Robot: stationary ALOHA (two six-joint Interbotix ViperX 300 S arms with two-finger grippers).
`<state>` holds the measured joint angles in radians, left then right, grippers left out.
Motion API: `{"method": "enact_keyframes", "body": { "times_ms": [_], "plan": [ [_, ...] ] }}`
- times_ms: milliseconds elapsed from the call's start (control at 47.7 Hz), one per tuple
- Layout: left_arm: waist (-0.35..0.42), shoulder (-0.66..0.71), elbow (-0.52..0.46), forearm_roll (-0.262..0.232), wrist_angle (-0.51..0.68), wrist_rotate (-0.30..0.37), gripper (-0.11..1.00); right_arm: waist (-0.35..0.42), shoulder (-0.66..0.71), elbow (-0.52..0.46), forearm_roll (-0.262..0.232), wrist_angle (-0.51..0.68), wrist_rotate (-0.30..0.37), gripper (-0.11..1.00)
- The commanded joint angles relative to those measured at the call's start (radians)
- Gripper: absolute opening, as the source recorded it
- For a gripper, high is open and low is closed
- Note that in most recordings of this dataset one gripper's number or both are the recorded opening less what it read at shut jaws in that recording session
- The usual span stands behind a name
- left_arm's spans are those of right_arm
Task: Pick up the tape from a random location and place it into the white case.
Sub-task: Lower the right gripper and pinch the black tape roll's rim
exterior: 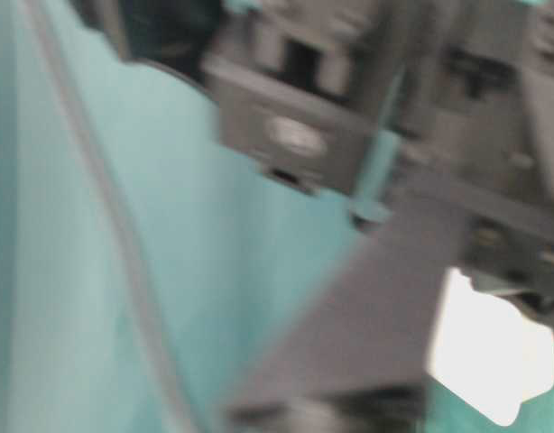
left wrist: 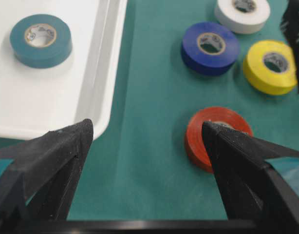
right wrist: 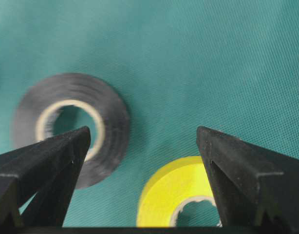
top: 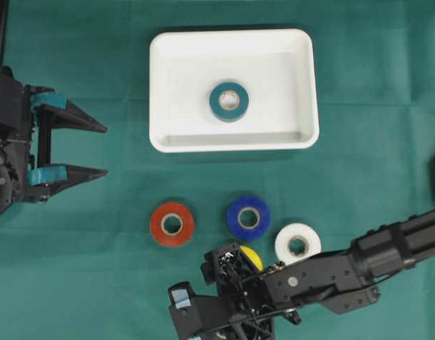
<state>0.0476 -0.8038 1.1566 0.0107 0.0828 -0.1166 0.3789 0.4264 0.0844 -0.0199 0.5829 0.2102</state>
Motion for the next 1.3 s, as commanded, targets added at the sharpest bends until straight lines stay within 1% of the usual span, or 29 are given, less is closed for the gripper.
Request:
{"method": "enact_keyframes", "body": {
  "times_ms": [0, 273, 440, 524, 587, 671, 713, 818, 1090, 1279],
  "plan": [
    [-0.002, 0.003, -0.008, -0.003, -0.005, -0.002, 0.99, -0.002, -0.006, -0.025, -0.002, -0.014, 0.003, 0.92],
    [-0.002, 0.003, -0.008, -0.003, -0.005, -0.002, 0.99, -0.002, 0.048, -0.025, -0.002, -0.044, 0.014, 0.93],
    [-0.002, 0.003, -0.008, -0.003, -0.003, -0.002, 0.99, -0.002, 0.051, -0.025, -0.002, -0.051, 0.012, 0.92],
    [-0.002, 0.003, -0.008, -0.003, -0.002, -0.002, 0.99, -0.002, 0.051, -0.025, -0.006, -0.064, 0.011, 0.9],
    [-0.002, 0.003, -0.008, -0.003, 0.003, -0.002, 0.99, -0.002, 0.051, -0.025, -0.008, -0.071, 0.011, 0.82],
    [-0.002, 0.002, -0.008, -0.003, 0.011, -0.002, 0.99, -0.002, 0.048, -0.025, -0.009, -0.069, 0.009, 0.63],
    [-0.002, 0.003, -0.008, -0.003, 0.012, -0.002, 0.99, -0.002, 0.046, -0.025, -0.008, -0.069, 0.008, 0.56],
    [-0.002, 0.003, -0.008, -0.003, 0.012, -0.002, 0.99, -0.002, 0.043, -0.025, -0.008, -0.069, 0.003, 0.44],
    [-0.002, 0.002, -0.008, -0.003, 0.012, -0.002, 0.99, -0.002, 0.038, -0.025, -0.008, -0.069, 0.002, 0.28],
    [-0.002, 0.003, -0.008, -0.003, 0.014, -0.002, 0.99, -0.002, 0.035, -0.025, -0.008, -0.067, 0.002, 0.28]
  ]
}}
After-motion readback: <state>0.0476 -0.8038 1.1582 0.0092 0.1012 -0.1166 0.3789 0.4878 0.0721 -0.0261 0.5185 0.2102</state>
